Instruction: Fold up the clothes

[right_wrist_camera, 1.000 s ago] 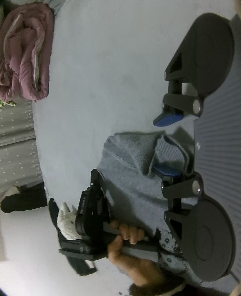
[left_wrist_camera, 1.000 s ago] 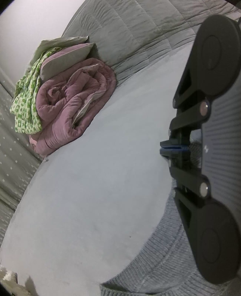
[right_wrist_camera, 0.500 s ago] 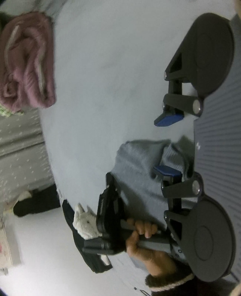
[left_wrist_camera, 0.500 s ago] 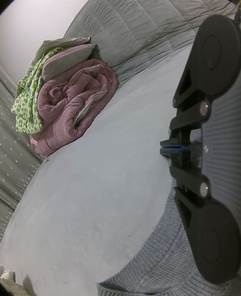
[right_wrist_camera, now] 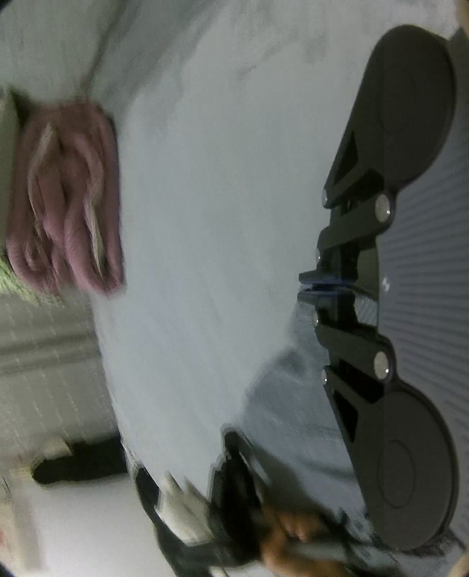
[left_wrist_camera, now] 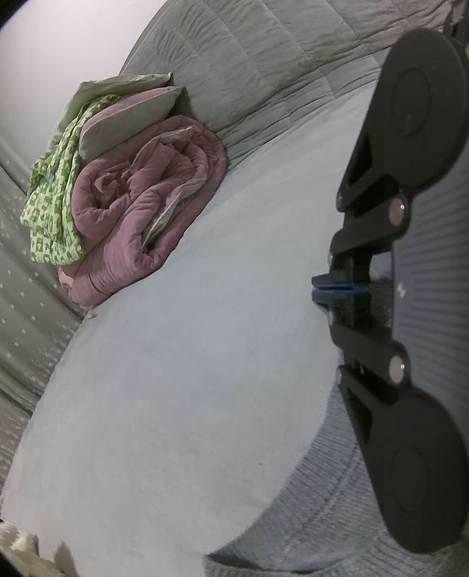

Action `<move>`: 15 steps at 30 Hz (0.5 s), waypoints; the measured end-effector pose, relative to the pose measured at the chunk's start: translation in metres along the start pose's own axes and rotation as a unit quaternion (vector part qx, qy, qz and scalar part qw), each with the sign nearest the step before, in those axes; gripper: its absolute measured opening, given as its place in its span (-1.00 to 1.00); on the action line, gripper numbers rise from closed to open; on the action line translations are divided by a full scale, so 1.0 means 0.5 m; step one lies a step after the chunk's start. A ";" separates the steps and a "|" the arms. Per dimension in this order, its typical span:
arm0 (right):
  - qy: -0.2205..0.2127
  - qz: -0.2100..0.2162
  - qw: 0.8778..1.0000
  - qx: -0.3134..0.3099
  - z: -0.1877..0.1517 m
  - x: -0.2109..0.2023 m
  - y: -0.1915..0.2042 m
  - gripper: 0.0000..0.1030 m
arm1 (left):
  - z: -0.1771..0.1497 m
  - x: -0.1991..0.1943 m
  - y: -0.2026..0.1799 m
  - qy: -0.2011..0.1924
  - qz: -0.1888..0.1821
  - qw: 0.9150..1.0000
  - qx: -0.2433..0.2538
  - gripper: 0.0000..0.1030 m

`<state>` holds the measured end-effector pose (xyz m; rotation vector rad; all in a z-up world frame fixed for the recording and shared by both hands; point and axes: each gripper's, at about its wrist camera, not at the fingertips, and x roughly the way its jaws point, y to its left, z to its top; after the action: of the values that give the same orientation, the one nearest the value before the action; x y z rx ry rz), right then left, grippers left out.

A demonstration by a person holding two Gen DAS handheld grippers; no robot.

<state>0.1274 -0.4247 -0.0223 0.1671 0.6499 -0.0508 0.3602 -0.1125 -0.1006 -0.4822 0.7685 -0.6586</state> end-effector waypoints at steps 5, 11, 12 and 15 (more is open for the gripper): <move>-0.041 -0.082 0.996 -0.010 -0.001 -0.006 -0.003 -0.96 | 0.011 -0.013 -0.026 -0.016 -0.012 1.000 0.016 -0.98; -0.062 -0.144 0.987 -0.030 -0.001 -0.016 0.007 -0.97 | 0.014 -0.006 -0.056 -0.027 -0.030 0.998 0.045 -0.98; -0.059 -0.147 0.987 -0.029 -0.003 -0.013 0.001 -0.97 | 0.012 0.003 -0.058 -0.024 -0.026 0.998 0.052 -0.98; -0.033 -0.156 0.987 -0.031 -0.015 0.015 -0.008 -0.96 | -0.003 0.042 -0.054 -0.003 0.005 0.997 0.075 -0.98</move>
<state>0.1284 -0.4272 -0.0333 0.0020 0.6053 -0.3358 0.3603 -0.1462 -0.0949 -0.3428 0.7103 -0.6988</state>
